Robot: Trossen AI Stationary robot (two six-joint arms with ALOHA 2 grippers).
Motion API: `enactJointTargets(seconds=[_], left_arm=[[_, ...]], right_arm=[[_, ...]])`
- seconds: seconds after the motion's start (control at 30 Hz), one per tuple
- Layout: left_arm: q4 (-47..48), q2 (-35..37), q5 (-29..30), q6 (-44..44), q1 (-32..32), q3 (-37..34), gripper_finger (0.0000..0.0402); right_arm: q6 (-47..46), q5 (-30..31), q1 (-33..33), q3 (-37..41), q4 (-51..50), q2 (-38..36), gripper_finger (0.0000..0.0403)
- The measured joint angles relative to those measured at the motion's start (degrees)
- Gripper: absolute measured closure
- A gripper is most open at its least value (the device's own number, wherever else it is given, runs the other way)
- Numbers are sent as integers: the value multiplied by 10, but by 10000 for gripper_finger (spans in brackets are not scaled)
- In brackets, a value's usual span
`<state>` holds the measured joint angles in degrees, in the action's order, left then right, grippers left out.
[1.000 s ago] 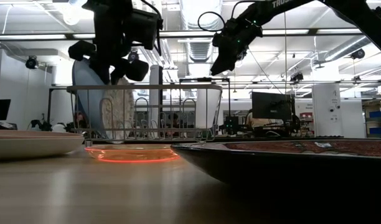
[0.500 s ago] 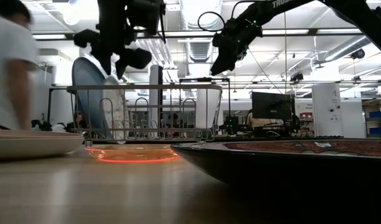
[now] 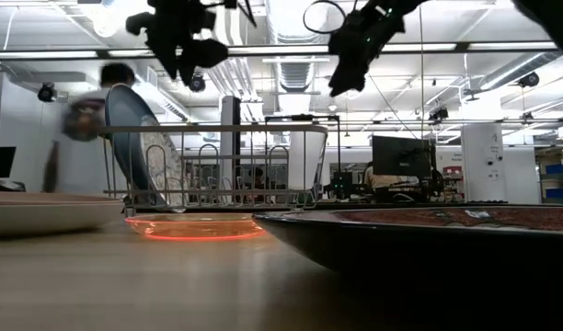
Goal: Sort dishes
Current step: Put the white plate in the dishwasher rack, then put the red plate in the dishwasher rack
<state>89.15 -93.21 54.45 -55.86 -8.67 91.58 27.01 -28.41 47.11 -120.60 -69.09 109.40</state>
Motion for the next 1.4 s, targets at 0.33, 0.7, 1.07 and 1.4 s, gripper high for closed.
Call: enactJointTargets(seconds=[0.33, 0.7, 1.07, 1.4], left_arm=[[-4, 8, 96, 114, 71, 47, 258], [-61, 32, -31, 313, 155, 47, 258], [-187, 31, -180, 464, 207, 44, 258], [-218, 31, -180, 458, 231, 43, 258]], right_arm=[[-97, 0, -76, 240, 67, -191, 204], [-279, 100, -210, 637, 258, -417, 204], [-396, 106, -388, 868, 494, -488, 204], [-467, 161, -548, 928, 659, -394, 204]])
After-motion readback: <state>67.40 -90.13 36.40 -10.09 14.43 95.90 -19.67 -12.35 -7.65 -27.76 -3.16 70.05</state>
